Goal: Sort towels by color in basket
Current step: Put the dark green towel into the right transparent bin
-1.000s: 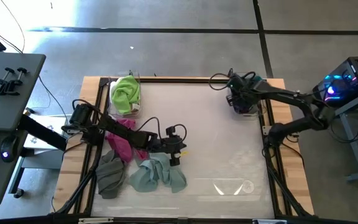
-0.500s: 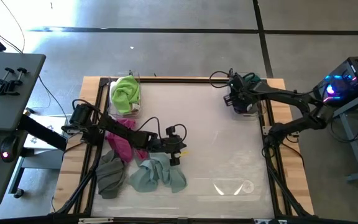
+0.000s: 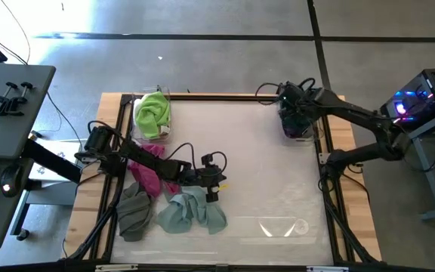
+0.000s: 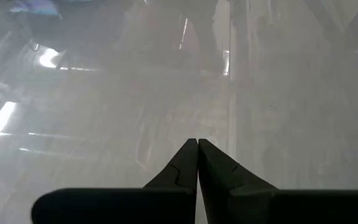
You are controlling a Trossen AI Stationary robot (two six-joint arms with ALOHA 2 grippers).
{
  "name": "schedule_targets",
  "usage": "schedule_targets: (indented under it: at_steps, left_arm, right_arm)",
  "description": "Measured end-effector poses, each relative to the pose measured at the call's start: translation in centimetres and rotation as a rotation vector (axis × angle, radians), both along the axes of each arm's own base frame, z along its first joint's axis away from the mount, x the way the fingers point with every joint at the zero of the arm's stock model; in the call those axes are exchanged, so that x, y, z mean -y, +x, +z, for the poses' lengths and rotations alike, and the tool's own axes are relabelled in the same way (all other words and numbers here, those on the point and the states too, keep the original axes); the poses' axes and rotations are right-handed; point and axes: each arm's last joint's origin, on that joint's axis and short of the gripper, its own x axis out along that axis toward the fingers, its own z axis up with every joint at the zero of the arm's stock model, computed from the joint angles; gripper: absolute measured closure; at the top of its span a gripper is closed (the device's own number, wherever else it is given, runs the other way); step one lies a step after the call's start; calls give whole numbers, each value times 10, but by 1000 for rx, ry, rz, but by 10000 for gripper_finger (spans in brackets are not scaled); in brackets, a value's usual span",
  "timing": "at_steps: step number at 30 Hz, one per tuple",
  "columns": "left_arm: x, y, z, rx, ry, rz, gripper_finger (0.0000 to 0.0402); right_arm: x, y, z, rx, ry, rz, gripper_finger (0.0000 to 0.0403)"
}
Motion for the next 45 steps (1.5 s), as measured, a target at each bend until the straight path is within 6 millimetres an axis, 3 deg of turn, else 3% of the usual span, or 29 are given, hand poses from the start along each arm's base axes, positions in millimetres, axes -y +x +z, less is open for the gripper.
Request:
schedule_targets:
  at_steps: [5, 13, 17, 20, 25, 35, 40, 45]
  left_arm:
    - [0, 0, 0, 6, -1, 0, 401]
    - [0, 0, 0, 3, 6, -5, 401]
    - [0, 0, 0, 3, 6, -5, 401]
    - [0, 0, 0, 3, 7, -6, 401]
    - [0, 0, 0, 3, 7, -7, 401]
    - [0, 0, 0, 3, 7, -6, 401]
    - [0, 0, 0, 4, 7, -6, 401]
    - [0, 0, 0, 4, 7, -6, 401]
  right_arm:
    - [19, -9, -5, -32, -37, -63, 279]
    - [52, -12, -63, 41, 122, -65, 387]
    - [63, -5, -85, 25, 181, -50, 393]
    - [66, -4, -90, 11, 193, -51, 387]
    - [62, -7, -81, 3, 188, -17, 365]
    - [33, -30, -29, 149, 97, -33, 250]
    - [28, -39, -13, 165, -2, -36, 247]
    - [42, -38, -17, 162, -69, -85, 287]
